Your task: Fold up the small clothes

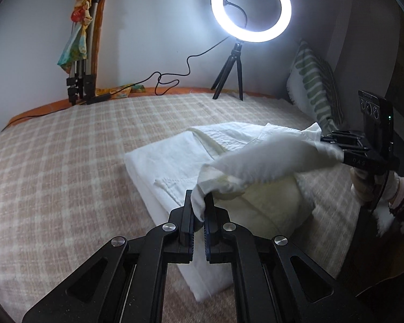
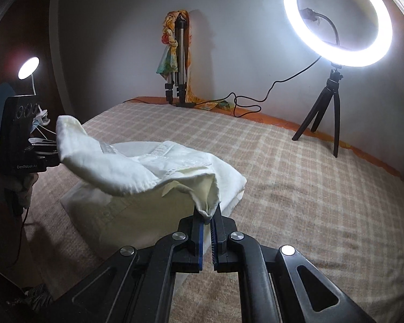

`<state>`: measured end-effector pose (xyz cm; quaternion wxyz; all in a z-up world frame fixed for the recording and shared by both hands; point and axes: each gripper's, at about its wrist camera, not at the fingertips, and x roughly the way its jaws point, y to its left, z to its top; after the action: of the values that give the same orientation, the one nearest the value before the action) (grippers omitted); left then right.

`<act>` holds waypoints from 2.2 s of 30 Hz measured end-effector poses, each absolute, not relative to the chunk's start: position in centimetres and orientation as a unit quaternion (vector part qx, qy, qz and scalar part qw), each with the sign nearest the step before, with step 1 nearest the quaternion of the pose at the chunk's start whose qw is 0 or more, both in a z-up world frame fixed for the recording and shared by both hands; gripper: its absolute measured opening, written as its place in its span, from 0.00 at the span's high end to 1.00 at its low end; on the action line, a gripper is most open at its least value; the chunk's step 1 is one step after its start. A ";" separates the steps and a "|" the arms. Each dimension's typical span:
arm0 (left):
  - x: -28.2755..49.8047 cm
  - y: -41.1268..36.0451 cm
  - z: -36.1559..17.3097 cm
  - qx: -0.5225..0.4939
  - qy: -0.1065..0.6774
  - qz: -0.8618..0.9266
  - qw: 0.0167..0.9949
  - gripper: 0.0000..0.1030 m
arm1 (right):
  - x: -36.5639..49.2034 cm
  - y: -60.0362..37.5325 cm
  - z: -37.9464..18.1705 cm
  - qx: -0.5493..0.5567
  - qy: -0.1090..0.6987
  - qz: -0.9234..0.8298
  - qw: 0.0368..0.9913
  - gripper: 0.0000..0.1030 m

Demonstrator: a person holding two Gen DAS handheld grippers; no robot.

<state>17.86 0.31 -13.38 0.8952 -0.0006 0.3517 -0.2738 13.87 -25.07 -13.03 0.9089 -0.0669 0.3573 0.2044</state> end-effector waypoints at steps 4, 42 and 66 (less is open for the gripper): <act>16.3 -0.1 -14.1 0.048 0.352 -0.268 0.896 0.96 | 12.4 -24.6 -14.4 -0.094 0.365 0.203 0.904 0.98; 17.6 -3.0 -15.3 0.069 0.427 -0.316 0.845 0.83 | 12.7 -24.8 -13.6 0.015 0.420 0.303 0.855 0.68; 16.6 -13.9 -18.0 0.116 0.435 -0.427 0.784 0.83 | 27.6 -29.5 -19.2 0.209 0.475 0.179 0.836 1.00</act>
<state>16.60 -13.95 -18.00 0.7843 0.1163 0.4346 -0.4272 27.60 -29.46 -19.24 0.8356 0.2092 0.4753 0.1792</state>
